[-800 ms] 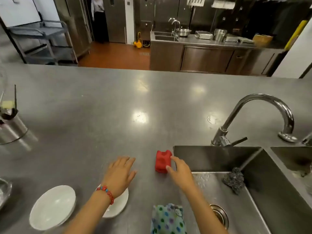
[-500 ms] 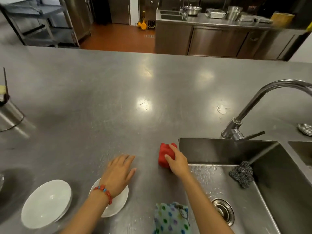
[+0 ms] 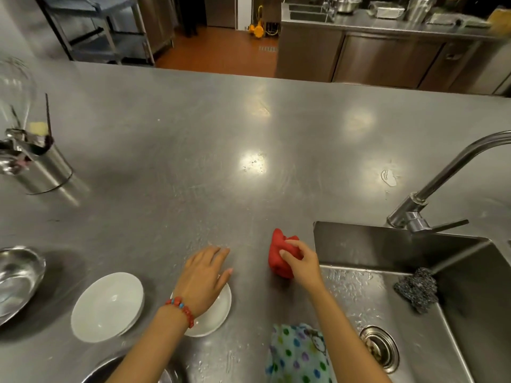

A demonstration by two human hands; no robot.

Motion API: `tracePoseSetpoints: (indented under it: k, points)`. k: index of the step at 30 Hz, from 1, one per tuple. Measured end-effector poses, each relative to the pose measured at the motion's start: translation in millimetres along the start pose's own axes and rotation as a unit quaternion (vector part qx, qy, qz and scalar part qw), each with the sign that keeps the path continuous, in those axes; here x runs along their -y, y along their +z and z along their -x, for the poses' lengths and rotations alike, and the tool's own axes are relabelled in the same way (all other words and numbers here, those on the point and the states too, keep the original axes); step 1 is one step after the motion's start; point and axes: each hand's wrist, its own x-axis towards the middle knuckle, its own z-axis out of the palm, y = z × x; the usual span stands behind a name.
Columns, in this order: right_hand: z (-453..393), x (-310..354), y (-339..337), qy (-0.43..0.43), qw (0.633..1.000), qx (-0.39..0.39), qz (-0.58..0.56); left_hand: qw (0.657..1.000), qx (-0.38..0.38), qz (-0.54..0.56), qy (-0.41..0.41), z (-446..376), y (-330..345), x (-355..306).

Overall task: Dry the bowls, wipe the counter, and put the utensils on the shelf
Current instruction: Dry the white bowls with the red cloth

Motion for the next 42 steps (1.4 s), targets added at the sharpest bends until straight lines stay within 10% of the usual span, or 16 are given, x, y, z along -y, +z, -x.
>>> tracePoseSetpoints:
  k: [16,26,42]
  points:
    - [97.8,16.1,59.7,0.034,0.988,0.021,-0.151,0.955,-0.039,0.213,-0.202,72.8,0.3,54.1]
    - [118.8,13.3,62.8,0.033,0.992,0.015,-0.120,0.693,0.072,0.640,-0.325,74.2,-0.4,56.9]
    - [131.0,29.8,61.8,-0.053,0.997,0.011,0.052,0.682,0.104,0.667,-0.281,68.3,13.0,19.1]
